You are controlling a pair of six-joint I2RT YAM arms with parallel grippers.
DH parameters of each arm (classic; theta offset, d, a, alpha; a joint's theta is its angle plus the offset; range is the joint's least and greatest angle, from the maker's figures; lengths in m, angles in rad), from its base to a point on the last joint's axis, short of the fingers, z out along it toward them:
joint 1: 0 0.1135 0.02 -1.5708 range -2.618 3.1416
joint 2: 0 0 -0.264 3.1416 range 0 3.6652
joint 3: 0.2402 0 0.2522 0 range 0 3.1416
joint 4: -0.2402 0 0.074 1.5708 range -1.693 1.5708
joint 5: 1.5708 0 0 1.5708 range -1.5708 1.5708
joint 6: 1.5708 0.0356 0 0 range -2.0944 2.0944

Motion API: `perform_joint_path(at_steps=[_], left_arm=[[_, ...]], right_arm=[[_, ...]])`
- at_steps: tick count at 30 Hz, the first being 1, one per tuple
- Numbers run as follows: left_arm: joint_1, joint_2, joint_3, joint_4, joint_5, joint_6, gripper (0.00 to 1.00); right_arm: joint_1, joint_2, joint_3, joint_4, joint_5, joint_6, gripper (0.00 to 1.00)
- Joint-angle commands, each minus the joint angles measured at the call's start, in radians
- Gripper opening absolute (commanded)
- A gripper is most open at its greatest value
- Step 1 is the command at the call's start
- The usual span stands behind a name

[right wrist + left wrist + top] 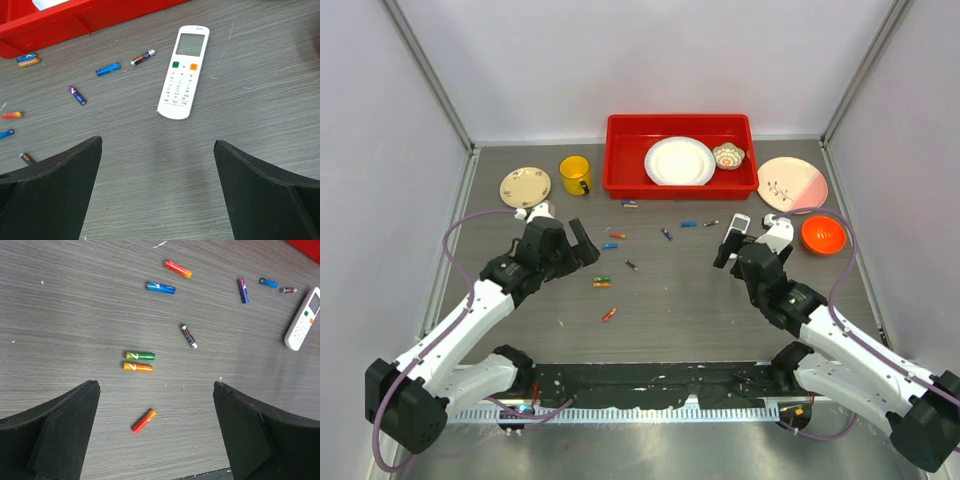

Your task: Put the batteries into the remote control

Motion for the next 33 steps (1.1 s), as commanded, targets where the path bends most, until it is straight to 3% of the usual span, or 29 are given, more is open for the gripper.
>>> perform_joint_path(at_steps=[1,5,10,12,13,14,17,33], left_arm=[[-0.002,-0.025,0.005,0.078,0.07,0.024,1.0],[0.0,-0.062,-0.04,0.165,0.141,0.058,1.0],[0.0,-0.078,-0.058,0.158,0.13,0.081,1.0],[-0.002,-0.067,-0.049,0.13,0.129,0.086,1.0],[-0.002,-0.064,-0.046,0.129,0.135,0.086,1.0],[-0.003,-0.069,-0.047,0.136,0.141,0.084,1.0],[-0.014,-0.076,-0.07,0.162,0.175,0.076,1.0],[-0.028,-0.128,-0.129,0.193,0.225,0.061,1.0]], right_arm=[[0.0,0.004,0.052,-0.017,0.071,-0.009,1.0],[0.0,0.059,0.126,-0.075,0.09,-0.046,1.0],[-0.026,0.143,0.172,-0.1,0.108,-0.048,1.0],[-0.083,0.203,0.195,-0.112,0.093,-0.028,1.0],[-0.123,0.226,0.2,-0.111,0.026,-0.023,1.0],[-0.24,0.279,0.207,-0.105,-0.025,-0.02,1.0],[-0.342,0.379,0.217,-0.057,-0.139,-0.043,1.0],[-0.342,0.694,0.324,0.076,-0.206,-0.027,1.0]])
